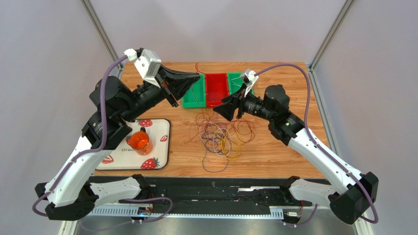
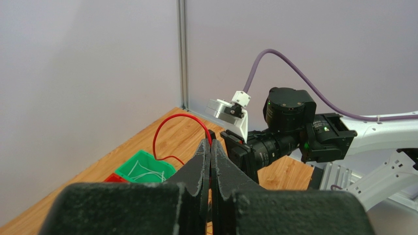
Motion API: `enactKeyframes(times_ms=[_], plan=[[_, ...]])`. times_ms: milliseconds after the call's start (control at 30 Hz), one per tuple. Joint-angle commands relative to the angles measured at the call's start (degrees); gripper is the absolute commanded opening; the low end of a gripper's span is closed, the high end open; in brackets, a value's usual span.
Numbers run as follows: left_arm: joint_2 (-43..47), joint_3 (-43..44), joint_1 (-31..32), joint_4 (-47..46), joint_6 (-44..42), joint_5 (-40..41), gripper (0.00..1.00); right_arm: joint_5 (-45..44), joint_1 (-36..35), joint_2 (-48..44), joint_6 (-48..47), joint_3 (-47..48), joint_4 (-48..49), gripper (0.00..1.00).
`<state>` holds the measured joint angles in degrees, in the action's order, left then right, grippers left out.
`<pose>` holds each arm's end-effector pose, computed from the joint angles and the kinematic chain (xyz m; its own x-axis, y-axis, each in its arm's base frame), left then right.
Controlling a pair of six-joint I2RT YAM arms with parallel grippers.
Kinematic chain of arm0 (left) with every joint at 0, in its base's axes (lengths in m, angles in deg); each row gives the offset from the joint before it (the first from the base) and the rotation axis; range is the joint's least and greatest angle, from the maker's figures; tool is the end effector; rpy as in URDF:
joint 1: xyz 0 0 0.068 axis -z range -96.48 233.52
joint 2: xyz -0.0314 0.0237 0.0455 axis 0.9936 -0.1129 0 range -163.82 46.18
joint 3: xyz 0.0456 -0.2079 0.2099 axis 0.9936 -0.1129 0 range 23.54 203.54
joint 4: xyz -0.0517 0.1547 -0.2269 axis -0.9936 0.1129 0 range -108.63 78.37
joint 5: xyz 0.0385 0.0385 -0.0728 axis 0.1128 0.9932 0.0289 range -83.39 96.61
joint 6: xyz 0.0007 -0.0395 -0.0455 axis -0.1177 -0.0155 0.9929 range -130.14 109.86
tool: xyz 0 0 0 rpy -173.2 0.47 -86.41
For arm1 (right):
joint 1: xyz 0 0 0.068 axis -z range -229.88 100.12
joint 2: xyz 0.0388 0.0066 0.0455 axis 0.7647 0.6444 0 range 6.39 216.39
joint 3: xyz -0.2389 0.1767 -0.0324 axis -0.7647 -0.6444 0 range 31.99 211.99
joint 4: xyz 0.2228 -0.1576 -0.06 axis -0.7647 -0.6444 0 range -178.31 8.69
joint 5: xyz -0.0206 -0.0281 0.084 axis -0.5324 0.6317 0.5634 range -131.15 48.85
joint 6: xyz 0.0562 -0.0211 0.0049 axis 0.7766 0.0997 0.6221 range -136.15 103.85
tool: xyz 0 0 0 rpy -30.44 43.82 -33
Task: Untangle the cables
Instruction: Place the cable in the bin.
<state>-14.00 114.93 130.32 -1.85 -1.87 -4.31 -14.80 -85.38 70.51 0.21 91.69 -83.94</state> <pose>0.1199 -0.1401 0.5835 0.0479 -0.2573 -0.9651 0.8572 0.5066 -0.0926 0.2115 0.1753 0.4007 -0.3435 0.0651 -0.9369 -0.8153 0.4745 0.3319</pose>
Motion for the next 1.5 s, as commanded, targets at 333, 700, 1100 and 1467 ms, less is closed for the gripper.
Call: enactKeyframes(times_ms=[333,700,1100,1467], plan=[[-2.39,2.82,0.13,-2.8,0.78,-1.3,0.0,-0.68,0.96,5.84,-5.28,5.95,0.96,0.58],[-1.78,2.74,0.13,-1.22,-0.63,1.41,0.0,-2.97,0.97,5.49,-5.9,4.72,0.35,0.0],[-5.36,-5.43,-0.57,2.65,1.92,18.92,0.0,-9.65,1.05,9.09,-1.34,19.45,-5.88,0.0],[-23.56,-0.97,-8.39,0.54,9.74,9.44,0.04,-17.21,1.14,19.55,0.69,36.97,-11.34,0.0]])
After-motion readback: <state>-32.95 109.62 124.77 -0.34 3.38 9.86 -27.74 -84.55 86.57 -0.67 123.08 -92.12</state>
